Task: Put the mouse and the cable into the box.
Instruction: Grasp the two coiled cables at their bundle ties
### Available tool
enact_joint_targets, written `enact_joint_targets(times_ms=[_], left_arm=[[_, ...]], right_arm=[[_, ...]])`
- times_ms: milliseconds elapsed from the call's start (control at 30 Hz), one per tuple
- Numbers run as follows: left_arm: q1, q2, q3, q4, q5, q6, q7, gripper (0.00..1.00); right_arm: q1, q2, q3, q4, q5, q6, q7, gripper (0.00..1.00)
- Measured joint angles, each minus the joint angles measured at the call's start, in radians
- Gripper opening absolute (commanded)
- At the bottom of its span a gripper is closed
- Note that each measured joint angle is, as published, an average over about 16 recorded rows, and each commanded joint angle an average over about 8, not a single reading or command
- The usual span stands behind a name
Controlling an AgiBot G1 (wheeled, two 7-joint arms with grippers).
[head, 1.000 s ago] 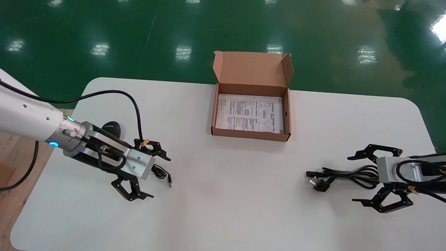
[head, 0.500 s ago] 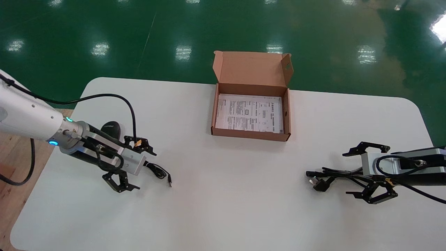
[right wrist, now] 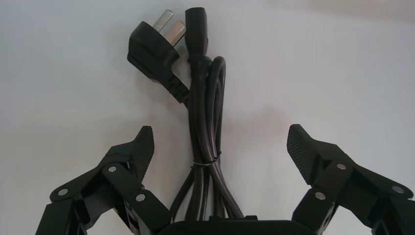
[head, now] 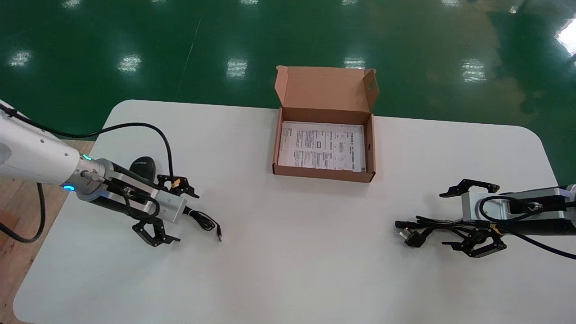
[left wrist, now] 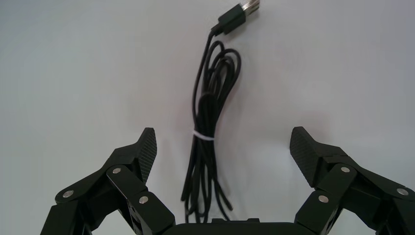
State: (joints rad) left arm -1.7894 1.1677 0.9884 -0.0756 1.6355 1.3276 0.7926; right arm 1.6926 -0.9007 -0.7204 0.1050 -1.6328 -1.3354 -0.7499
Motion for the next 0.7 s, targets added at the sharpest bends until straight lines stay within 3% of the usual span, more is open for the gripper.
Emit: enact_joint_targets(times_ms=[700], left_arm=[[0.000,-0.003,-0.001,-0.017,-0.001,0.005,-0.004,0.00]], right_arm=[[-0.005,0.005,0.001,0.015,0.004,-0.004,0.005,0.00]])
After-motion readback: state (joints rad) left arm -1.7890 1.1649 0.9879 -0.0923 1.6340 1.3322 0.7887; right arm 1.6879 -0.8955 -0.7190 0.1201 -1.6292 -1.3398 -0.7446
